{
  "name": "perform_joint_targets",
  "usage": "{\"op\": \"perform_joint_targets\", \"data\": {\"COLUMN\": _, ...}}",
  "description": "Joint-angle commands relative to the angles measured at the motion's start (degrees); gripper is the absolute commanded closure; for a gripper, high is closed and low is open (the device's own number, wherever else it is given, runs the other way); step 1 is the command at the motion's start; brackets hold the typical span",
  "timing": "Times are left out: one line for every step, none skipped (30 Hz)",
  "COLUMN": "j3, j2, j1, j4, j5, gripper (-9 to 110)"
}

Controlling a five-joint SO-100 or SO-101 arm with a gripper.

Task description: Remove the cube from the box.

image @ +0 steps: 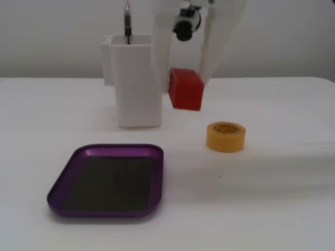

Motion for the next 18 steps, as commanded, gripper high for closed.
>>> {"op": "perform_joint_targets", "data": {"j3": 13.36, "j2": 5.98, "j1": -0.18, "j4": -8.0, "j5": 1.23, "gripper": 102}}
{"op": "perform_joint_targets", "data": {"j3": 16.26, "j2": 6.77, "j1": -0.26, "j4": -9.58, "j5": 1.41, "gripper": 102}}
{"op": "perform_joint_targets", "data": {"j3": 18.98, "j2": 7.65, "j1": -1.05, "j4": -11.51, "j5": 1.76, "gripper": 102}}
{"op": "perform_joint_targets", "data": {"j3": 21.36, "j2": 8.53, "j1": -1.93, "j4": -13.62, "j5": 1.93, "gripper": 102}}
{"op": "perform_joint_targets", "data": {"j3": 23.55, "j2": 9.4, "j1": -2.55, "j4": -15.38, "j5": 1.85, "gripper": 102}}
{"op": "perform_joint_targets", "data": {"j3": 25.75, "j2": 10.11, "j1": -3.16, "j4": -16.88, "j5": 1.85, "gripper": 102}}
{"op": "perform_joint_targets", "data": {"j3": 27.86, "j2": 10.55, "j1": -3.78, "j4": -18.46, "j5": 1.85, "gripper": 102}}
{"op": "perform_joint_targets", "data": {"j3": 29.79, "j2": 11.07, "j1": -4.39, "j4": -20.13, "j5": 1.85, "gripper": 102}}
{"op": "perform_joint_targets", "data": {"j3": 31.55, "j2": 11.43, "j1": -4.75, "j4": -21.71, "j5": 1.85, "gripper": 102}}
{"op": "perform_joint_targets", "data": {"j3": 33.05, "j2": 11.6, "j1": -5.1, "j4": -23.03, "j5": 1.85, "gripper": 102}}
{"op": "perform_joint_targets", "data": {"j3": 34.37, "j2": 11.6, "j1": -5.1, "j4": -24.35, "j5": 1.85, "gripper": 102}}
{"op": "perform_joint_targets", "data": {"j3": 35.42, "j2": 11.51, "j1": -5.1, "j4": -25.58, "j5": 1.85, "gripper": 102}}
{"op": "perform_joint_targets", "data": {"j3": 36.39, "j2": 11.51, "j1": -5.1, "j4": -26.81, "j5": 1.85, "gripper": 102}}
{"op": "perform_joint_targets", "data": {"j3": 37.09, "j2": 11.51, "j1": -5.1, "j4": -27.77, "j5": 1.85, "gripper": 102}}
{"op": "perform_joint_targets", "data": {"j3": 37.71, "j2": 11.51, "j1": -5.01, "j4": -28.74, "j5": 1.85, "gripper": 102}}
{"op": "perform_joint_targets", "data": {"j3": 38.14, "j2": 11.43, "j1": -5.01, "j4": -29.62, "j5": 1.85, "gripper": 102}}
{"op": "perform_joint_targets", "data": {"j3": 38.41, "j2": 11.43, "j1": -5.01, "j4": -30.5, "j5": 1.85, "gripper": 102}}
{"op": "perform_joint_targets", "data": {"j3": 38.76, "j2": 11.43, "j1": -4.92, "j4": -31.11, "j5": 1.85, "gripper": 102}}
